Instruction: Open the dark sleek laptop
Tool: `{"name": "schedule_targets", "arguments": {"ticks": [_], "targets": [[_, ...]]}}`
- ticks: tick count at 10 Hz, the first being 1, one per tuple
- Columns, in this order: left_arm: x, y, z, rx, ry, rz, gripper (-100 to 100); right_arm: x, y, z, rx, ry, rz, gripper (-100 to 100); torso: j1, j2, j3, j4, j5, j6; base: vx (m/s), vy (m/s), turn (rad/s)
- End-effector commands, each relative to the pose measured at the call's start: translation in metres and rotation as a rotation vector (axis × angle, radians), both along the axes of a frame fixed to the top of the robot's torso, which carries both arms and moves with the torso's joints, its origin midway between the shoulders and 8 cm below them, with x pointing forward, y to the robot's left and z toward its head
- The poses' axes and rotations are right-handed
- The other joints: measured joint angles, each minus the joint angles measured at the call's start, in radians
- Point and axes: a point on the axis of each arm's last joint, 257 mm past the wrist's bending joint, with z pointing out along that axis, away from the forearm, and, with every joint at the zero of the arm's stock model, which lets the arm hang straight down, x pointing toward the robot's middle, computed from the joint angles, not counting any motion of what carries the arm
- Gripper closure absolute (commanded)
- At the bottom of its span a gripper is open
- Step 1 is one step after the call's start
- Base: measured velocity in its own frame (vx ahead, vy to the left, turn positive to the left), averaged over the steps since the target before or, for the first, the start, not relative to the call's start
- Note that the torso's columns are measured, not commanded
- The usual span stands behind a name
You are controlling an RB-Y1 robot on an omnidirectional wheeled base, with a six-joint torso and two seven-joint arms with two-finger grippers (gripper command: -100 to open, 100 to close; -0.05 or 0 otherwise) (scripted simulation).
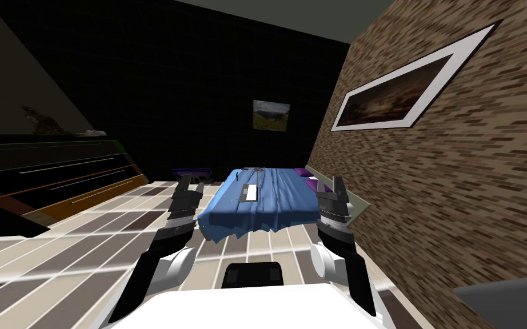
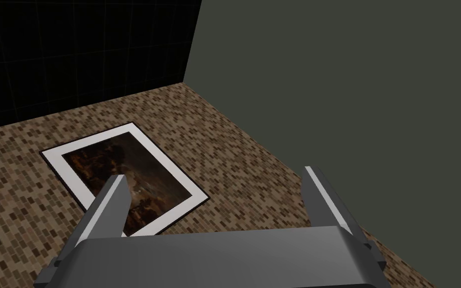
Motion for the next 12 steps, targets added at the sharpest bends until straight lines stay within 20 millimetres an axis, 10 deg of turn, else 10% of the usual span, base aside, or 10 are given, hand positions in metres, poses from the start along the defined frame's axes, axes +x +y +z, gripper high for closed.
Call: {"name": "schedule_targets", "arguments": {"ticks": [1, 9, 10, 12], "targets": [[0.0, 0.0, 0.0, 0.0, 0.0, 0.0, 0, 0.0, 0.0, 0.0, 0.0, 0.0, 0.0, 0, 0.0, 0.04, -0.082, 0.041, 0.0, 0.0, 0.0, 0.0, 0.0], [0.0, 0.0, 0.0, 0.0, 0.0, 0.0, 0, 0.0, 0.0, 0.0, 0.0, 0.0, 0.0, 0, 0.0, 0.618, -1.234, 0.617, 0.0, 0.0, 0.0, 0.0, 0.0], [0.007, -0.004, -0.006, 0.038, 0.018, -0.023, -100, 0.0, 0.0, 0.0, 0.0, 0.0, 0.0, 0, 0.0, 0.691, -1.382, 0.691, 0.0, 0.0, 0.016, -0.023, -0.003], [0.017, -0.007, -0.016, 0.068, 0.039, -0.042, -100, 0.0, 0.0, 0.0, 0.0, 0.0, 0.0, 0, -0.001, 0.734, -1.471, 0.734, 0.0, 0.0, 0.02, -0.042, -0.003]]}}
